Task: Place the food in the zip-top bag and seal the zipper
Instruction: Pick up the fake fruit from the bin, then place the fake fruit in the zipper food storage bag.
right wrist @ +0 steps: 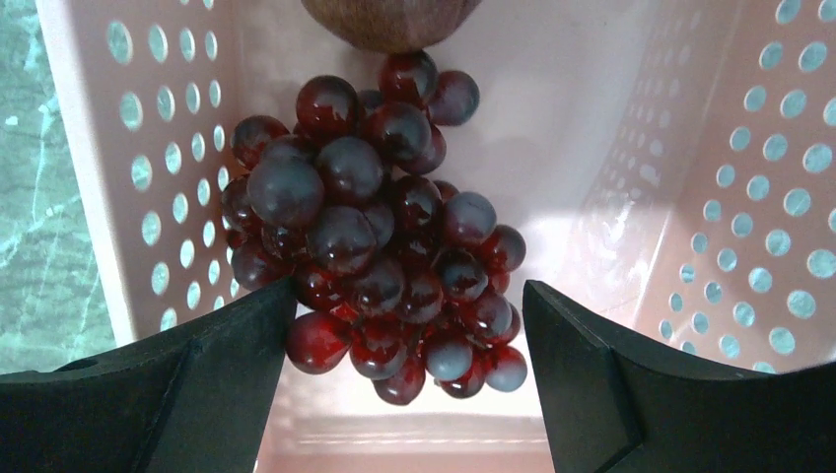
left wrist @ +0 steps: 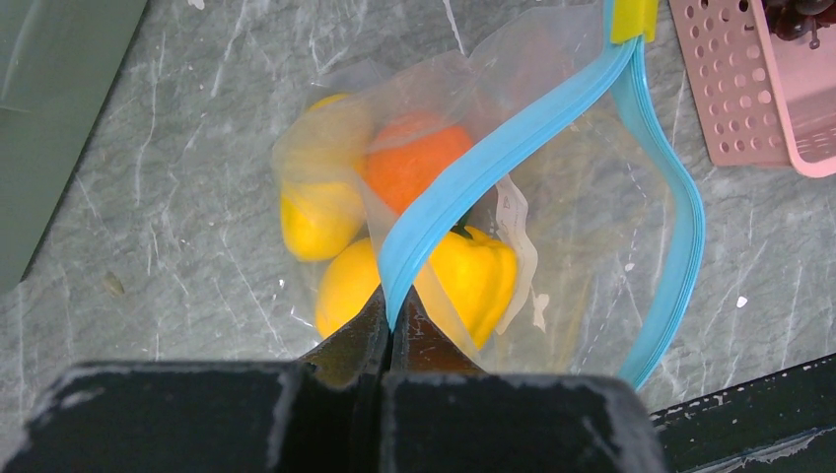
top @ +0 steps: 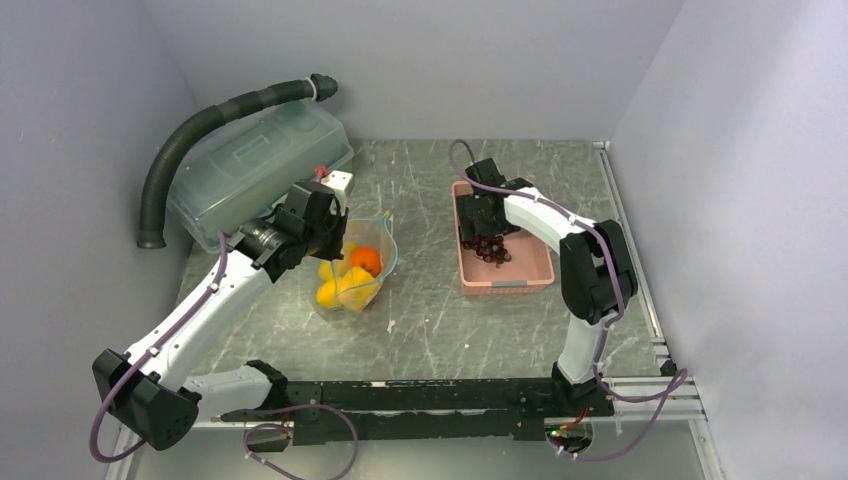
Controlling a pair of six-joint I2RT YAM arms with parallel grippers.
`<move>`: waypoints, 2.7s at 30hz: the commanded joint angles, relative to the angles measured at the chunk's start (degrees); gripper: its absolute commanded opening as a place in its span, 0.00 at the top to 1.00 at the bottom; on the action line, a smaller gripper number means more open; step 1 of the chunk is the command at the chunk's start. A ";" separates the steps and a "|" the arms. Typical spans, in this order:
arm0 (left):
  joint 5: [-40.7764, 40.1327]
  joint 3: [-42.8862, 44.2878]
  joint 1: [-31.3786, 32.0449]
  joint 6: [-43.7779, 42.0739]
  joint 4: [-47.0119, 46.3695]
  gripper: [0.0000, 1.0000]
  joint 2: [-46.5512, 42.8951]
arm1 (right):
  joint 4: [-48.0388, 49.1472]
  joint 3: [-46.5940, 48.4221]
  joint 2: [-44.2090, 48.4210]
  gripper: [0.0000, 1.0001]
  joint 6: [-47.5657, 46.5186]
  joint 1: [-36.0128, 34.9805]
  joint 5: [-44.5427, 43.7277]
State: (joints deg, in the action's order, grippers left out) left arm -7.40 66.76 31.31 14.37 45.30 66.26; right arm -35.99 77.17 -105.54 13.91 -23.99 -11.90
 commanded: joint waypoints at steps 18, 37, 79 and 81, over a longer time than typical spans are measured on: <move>-1.38 -0.22 -0.20 -1.15 -1.41 1.00 -0.81 | 3.65 -0.48 -4.40 0.31 -0.30 0.87 0.27; -1.94 -0.31 -0.21 -1.05 -1.22 1.00 -0.41 | 2.26 -6.35 7.21 0.94 2.20 0.85 -1.35; -1.33 -0.21 -0.20 -0.93 -1.34 1.00 -0.87 | -1.10 2.52 35.16 1.00 3.31 -16.58 3.94; -1.32 -0.19 -0.23 -0.93 -1.31 1.00 -0.87 | 0.33 2.55 35.66 1.00 3.52 -17.89 6.50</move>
State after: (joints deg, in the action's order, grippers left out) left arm -8.45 66.74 31.31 14.24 45.30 66.26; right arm -40.64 76.88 -72.31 17.72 -39.81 -9.52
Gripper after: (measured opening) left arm 0.012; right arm 0.207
